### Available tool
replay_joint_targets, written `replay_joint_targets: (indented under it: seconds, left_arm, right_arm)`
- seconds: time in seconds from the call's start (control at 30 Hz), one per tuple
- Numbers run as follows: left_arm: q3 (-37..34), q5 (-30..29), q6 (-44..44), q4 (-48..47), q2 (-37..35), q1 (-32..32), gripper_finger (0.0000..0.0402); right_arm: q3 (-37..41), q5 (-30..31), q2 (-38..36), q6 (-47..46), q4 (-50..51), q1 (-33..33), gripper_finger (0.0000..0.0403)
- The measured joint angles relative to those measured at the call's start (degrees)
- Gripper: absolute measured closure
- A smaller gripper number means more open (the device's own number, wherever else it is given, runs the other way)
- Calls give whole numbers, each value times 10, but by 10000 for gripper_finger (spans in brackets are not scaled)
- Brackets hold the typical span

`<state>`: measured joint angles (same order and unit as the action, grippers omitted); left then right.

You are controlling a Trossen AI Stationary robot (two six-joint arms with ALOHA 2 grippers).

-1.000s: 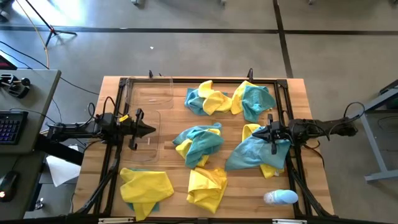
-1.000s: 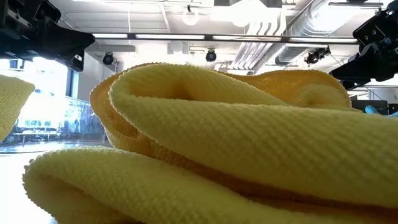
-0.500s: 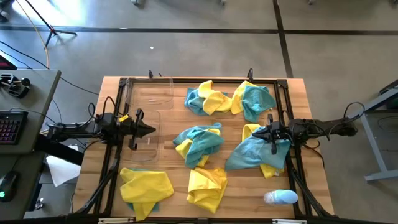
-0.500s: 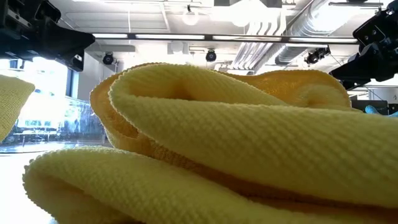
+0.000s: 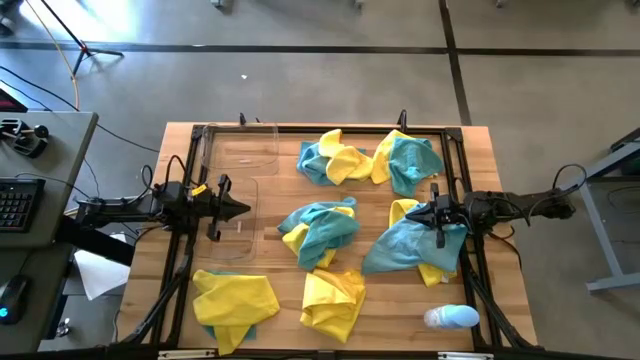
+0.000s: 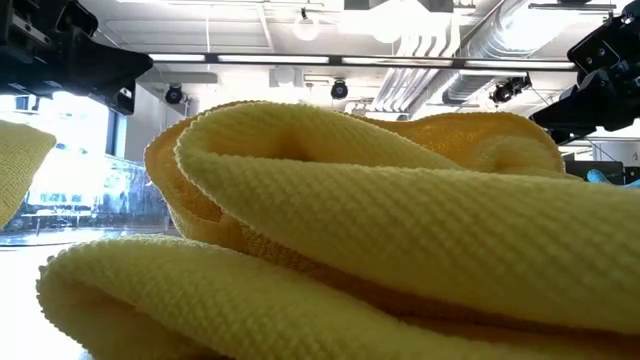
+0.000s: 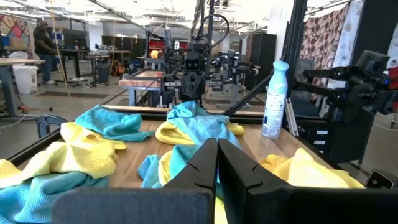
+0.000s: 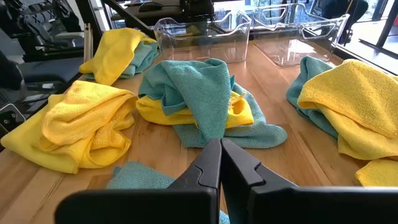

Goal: Sort microfiber towel by color & place in baskets

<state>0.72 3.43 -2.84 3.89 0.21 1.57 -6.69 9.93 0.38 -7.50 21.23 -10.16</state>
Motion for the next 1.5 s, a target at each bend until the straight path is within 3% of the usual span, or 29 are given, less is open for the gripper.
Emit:
replay_joint_targets:
  seconds: [0.63, 0.83, 1.1, 1.27, 1.5]
  left_arm:
    - [0, 0, 0, 0, 0, 0, 401]
    - [0, 0, 0, 0, 0, 0, 401]
    - [0, 0, 0, 0, 0, 0, 401]
    - [0, 0, 0, -1, 0, 0, 401]
    - [0, 0, 0, -2, 0, 0, 402]
  right_arm:
    - [0, 0, 0, -1, -9, 0, 402]
    - [0, -4, 0, -76, -14, 0, 402]
    - [0, 68, 10, -34, -86, 1, 402]
    - [-4, 80, 56, 2, -207, 1, 402]
    - [-125, 140, 210, -15, -151, 1, 403]
